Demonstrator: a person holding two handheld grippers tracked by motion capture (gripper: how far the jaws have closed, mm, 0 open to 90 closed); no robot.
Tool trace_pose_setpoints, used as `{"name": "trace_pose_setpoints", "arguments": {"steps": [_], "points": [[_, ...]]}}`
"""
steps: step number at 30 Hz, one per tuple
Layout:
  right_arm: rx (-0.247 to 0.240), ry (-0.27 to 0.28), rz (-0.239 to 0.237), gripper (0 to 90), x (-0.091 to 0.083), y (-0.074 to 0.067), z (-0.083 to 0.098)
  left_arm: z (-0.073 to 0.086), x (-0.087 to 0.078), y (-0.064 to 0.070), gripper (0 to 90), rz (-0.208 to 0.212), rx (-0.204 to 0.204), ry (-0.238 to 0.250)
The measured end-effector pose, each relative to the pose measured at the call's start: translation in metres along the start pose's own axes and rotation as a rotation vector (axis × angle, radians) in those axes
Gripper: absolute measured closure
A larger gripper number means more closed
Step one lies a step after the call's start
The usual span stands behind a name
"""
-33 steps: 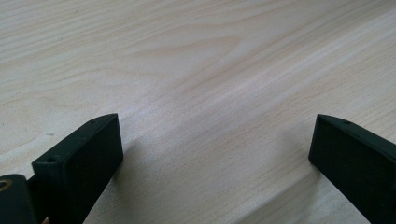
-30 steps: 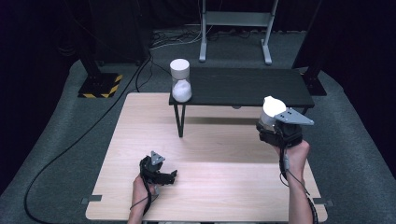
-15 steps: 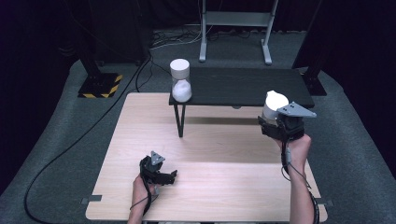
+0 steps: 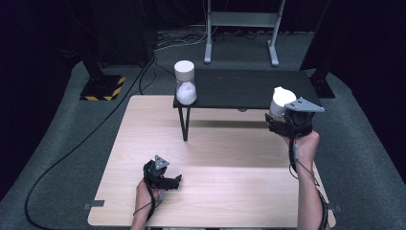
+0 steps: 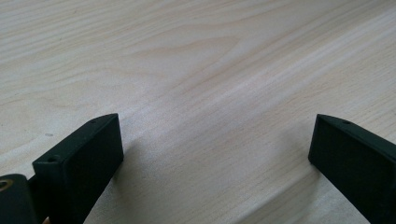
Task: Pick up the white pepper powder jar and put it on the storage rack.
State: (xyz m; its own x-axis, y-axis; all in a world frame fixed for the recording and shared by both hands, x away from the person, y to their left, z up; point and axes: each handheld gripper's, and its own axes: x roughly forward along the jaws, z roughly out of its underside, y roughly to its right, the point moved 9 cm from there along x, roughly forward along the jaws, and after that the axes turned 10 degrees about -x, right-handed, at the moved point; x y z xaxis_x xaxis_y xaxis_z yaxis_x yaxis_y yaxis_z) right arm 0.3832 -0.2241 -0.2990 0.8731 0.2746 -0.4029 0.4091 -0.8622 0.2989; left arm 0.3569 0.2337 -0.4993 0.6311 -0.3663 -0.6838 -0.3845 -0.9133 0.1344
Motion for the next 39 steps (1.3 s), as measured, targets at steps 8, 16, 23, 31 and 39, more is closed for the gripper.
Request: {"name": "trace_pose_setpoints", "arguments": {"steps": [8, 16, 23, 31, 39], "points": [[0.01, 0.014, -0.005, 30.1, 0.003, 0.005, -0.008, 0.0, 0.0, 0.0, 3.0, 0.0, 0.001, -0.001], [0.01, 0.011, -0.005, 30.1, 0.009, 0.01, -0.017, 0.0, 0.0, 0.0, 3.0, 0.0, 0.001, 0.0], [0.025, 0.017, -0.007, 30.1, 0.014, 0.015, -0.025, 0.0, 0.0, 0.0, 3.0, 0.001, 0.001, 0.0], [0.041, 0.018, -0.011, 30.1, 0.023, 0.022, -0.033, 0.0, 0.0, 0.0, 3.0, 0.002, 0.003, 0.0], [0.067, -0.002, -0.014, 30.1, 0.038, 0.03, -0.037, 0.0, 0.0, 0.0, 3.0, 0.004, 0.004, -0.001]]}}
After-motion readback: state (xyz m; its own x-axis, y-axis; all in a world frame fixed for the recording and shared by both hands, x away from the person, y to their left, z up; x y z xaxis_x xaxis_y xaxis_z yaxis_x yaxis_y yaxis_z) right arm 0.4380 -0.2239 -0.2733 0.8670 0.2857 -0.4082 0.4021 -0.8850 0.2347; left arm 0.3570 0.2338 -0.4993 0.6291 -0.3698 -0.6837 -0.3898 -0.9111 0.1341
